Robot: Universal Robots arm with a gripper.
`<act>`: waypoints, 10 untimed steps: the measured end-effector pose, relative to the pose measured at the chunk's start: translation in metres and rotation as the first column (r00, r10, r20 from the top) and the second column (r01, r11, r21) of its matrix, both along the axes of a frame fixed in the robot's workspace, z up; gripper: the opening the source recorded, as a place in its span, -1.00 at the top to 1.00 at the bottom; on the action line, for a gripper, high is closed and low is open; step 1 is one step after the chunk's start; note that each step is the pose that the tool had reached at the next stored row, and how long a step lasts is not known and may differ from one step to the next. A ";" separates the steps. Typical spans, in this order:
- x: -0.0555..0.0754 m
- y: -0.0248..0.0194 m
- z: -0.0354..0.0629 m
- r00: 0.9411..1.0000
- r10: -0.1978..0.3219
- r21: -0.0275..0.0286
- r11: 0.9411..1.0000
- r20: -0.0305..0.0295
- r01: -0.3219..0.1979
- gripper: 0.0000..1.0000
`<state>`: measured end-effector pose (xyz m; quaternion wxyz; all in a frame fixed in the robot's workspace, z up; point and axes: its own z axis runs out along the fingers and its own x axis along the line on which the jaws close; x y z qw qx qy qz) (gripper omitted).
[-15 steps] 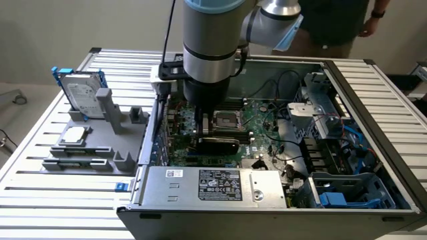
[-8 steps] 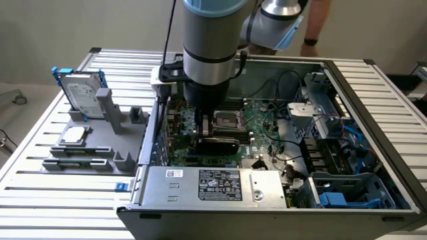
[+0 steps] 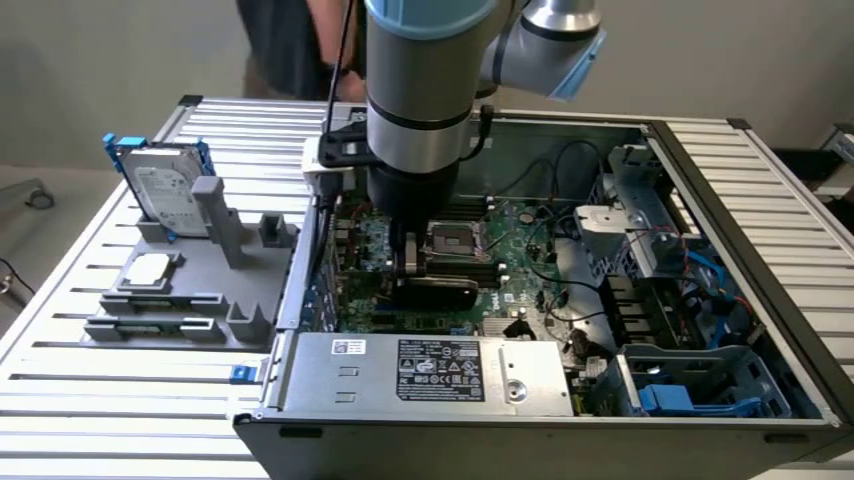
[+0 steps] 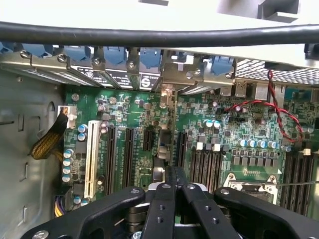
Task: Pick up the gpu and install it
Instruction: 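Insert the gpu into the slot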
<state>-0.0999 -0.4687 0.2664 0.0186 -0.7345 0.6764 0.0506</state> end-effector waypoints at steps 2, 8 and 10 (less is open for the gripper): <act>0.000 0.0000 -0.0006 1.000 0.000 -0.001 1.000 0.000 0.000 0.79; 0.000 0.0004 -0.0029 1.000 0.000 -0.002 1.000 0.000 0.000 0.79; 0.000 0.0004 -0.0030 1.000 0.000 -0.002 1.000 0.000 0.000 0.79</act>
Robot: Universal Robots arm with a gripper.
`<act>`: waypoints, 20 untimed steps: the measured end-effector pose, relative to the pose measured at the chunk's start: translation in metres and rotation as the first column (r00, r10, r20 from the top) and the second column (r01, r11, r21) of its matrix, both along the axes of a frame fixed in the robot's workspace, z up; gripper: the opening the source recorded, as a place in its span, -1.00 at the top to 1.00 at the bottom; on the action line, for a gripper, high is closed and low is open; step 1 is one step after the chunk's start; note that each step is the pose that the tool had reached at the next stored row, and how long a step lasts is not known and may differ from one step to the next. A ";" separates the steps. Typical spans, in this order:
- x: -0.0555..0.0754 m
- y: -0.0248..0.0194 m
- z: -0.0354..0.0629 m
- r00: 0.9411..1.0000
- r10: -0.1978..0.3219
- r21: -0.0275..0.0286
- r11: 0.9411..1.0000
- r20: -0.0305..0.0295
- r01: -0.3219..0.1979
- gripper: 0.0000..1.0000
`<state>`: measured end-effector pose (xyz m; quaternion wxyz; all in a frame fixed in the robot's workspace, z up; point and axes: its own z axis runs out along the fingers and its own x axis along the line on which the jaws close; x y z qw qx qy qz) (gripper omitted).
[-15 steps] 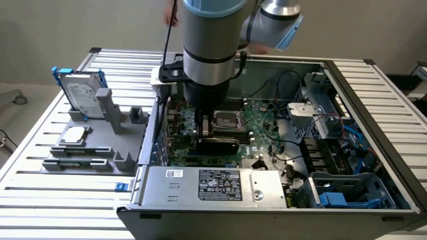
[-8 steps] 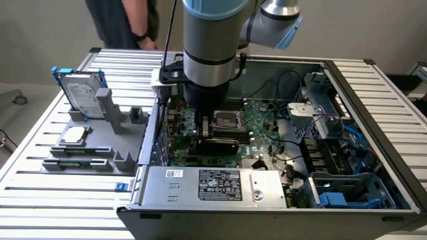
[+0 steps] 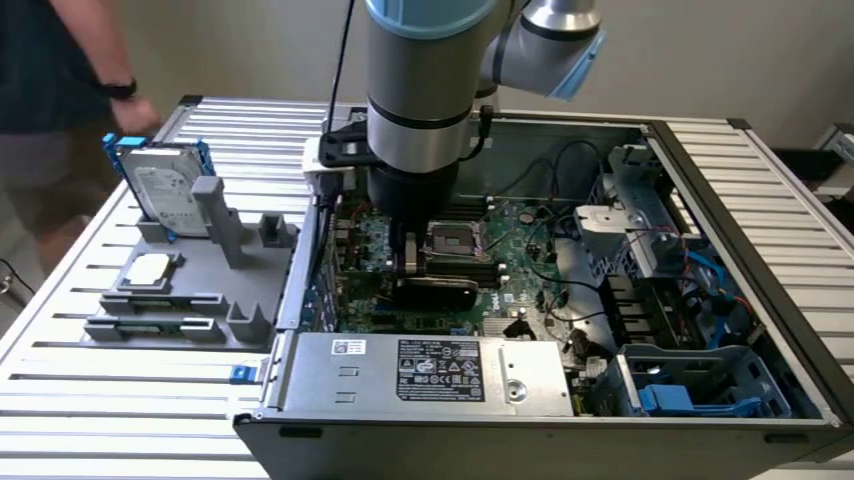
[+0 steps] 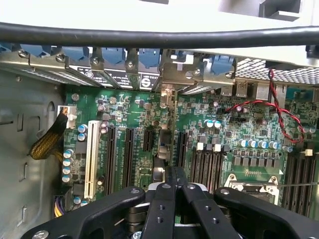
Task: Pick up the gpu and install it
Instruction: 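Insert the gpu into the slot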
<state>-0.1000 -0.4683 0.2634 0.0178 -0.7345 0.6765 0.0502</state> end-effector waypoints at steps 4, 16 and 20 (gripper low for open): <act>0.000 0.0004 0.0043 1.000 0.000 0.004 1.000 0.001 0.000 0.79; -0.009 0.0002 0.0218 1.000 0.000 0.001 1.000 -0.013 0.000 0.79; -0.015 0.0001 0.0243 1.000 0.000 0.001 1.000 -0.030 0.000 0.79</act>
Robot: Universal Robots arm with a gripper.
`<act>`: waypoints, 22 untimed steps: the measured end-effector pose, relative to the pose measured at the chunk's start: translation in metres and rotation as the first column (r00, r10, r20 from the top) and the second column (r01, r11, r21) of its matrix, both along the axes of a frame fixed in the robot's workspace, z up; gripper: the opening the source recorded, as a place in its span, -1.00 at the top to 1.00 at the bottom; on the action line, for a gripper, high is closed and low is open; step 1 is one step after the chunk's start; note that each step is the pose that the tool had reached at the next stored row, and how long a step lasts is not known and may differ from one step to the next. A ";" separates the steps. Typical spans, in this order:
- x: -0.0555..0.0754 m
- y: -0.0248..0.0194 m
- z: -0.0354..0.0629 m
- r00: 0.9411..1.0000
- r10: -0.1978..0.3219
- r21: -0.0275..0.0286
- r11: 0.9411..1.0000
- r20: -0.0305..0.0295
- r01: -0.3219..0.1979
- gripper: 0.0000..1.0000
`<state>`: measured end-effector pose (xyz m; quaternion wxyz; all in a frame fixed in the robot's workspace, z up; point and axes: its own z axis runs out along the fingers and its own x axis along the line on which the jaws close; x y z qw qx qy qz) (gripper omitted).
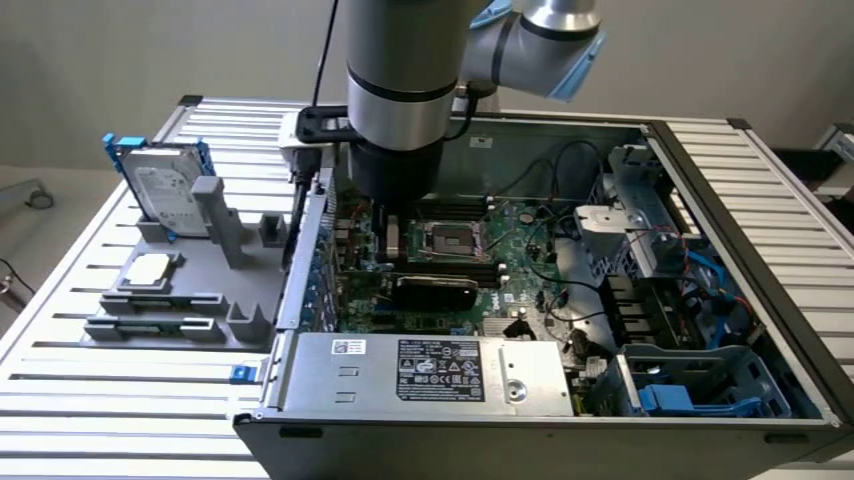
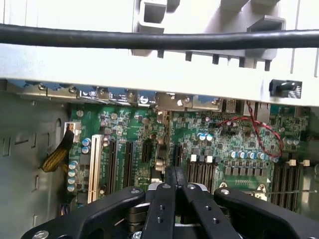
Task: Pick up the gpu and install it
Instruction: 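Insert the gpu into the slot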
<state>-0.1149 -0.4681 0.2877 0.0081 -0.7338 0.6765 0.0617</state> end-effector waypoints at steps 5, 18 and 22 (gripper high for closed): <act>-0.006 0.0000 0.0006 1.000 0.005 -0.007 1.000 -0.016 -0.005 0.79; -0.015 0.0000 0.0006 0.998 0.021 -0.064 0.998 -0.053 -0.024 0.79; -0.018 0.0000 0.0004 0.998 0.024 -0.083 0.996 -0.063 -0.029 0.79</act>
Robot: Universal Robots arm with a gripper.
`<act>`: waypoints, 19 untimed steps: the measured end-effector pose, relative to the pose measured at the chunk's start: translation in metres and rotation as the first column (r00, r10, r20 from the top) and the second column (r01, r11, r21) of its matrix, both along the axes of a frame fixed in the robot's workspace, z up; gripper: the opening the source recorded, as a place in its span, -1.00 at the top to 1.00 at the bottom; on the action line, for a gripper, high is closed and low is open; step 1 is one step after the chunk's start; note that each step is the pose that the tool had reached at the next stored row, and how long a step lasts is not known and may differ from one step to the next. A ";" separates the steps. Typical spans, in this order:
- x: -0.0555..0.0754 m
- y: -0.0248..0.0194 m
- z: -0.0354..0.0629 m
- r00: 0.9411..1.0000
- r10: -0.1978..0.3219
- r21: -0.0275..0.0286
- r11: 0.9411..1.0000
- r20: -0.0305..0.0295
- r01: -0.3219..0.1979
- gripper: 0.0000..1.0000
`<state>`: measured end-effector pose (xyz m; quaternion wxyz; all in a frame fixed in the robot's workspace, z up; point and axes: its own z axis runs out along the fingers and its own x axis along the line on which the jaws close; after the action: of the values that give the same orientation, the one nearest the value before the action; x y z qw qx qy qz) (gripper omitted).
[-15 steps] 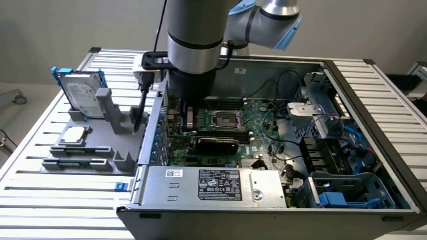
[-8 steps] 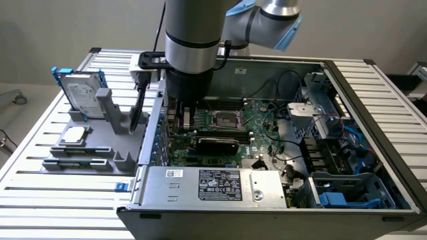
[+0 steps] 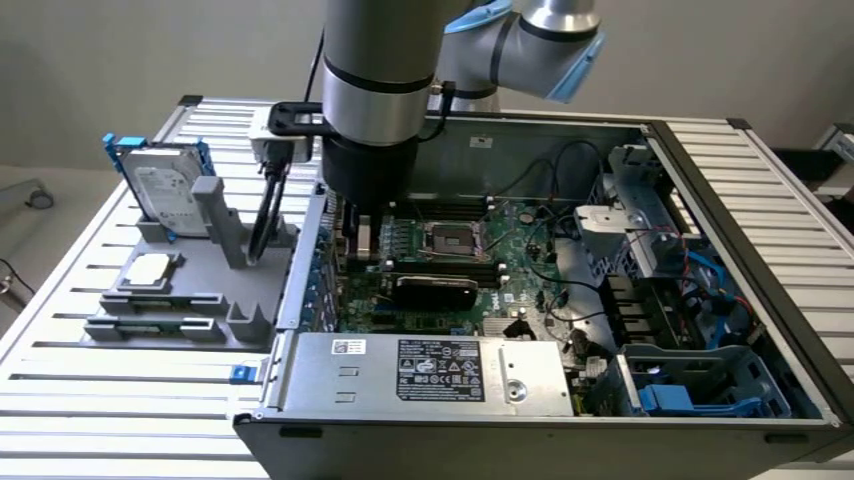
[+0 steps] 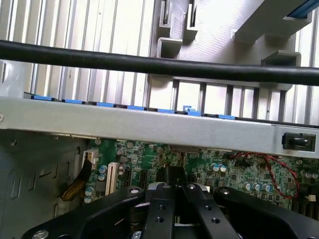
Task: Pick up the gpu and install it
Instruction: 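Insert the gpu into the slot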
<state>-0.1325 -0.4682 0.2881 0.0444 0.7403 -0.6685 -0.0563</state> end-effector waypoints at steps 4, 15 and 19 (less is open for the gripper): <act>0.000 0.0000 0.0032 1.000 0.003 -0.015 1.000 -0.004 -0.003 0.79; -0.001 0.0000 0.0085 0.999 0.004 -0.039 0.999 -0.032 -0.005 0.79; -0.002 0.0000 0.0089 0.999 0.003 -0.052 0.999 -0.045 -0.006 0.79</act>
<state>-0.1342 -0.4681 0.2970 0.0788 0.7390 -0.6668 -0.0555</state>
